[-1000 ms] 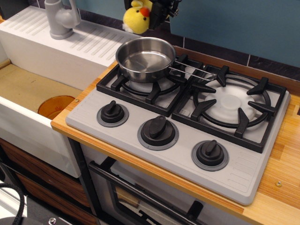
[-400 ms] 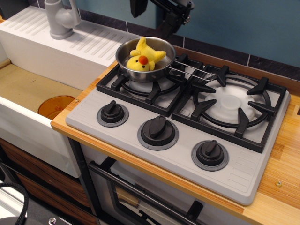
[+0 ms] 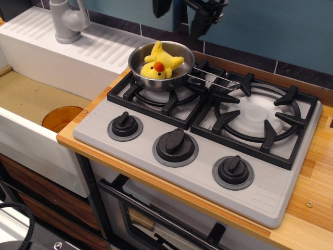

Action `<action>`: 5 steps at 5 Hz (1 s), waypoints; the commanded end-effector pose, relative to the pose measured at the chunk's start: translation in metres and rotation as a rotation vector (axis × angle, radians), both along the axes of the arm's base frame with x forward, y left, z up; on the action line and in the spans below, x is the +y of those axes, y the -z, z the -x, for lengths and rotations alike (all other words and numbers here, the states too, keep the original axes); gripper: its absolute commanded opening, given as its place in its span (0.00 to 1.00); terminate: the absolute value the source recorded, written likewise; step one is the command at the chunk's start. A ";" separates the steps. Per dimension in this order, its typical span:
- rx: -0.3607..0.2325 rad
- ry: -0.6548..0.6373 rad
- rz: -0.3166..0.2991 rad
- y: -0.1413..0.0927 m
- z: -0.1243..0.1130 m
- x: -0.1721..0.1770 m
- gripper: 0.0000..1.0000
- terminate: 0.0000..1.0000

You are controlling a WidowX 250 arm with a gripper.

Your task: Put stuffedduck in pan

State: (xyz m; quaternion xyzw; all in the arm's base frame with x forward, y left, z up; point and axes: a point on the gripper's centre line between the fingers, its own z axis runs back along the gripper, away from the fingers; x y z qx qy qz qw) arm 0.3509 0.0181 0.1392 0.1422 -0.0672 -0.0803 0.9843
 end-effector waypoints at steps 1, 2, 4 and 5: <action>-0.095 0.013 0.006 -0.029 -0.005 -0.021 1.00 0.00; -0.089 0.019 0.017 -0.027 -0.005 -0.027 1.00 0.00; -0.040 -0.003 0.037 -0.027 -0.002 -0.039 1.00 0.00; -0.048 -0.008 0.017 -0.023 -0.001 -0.044 1.00 1.00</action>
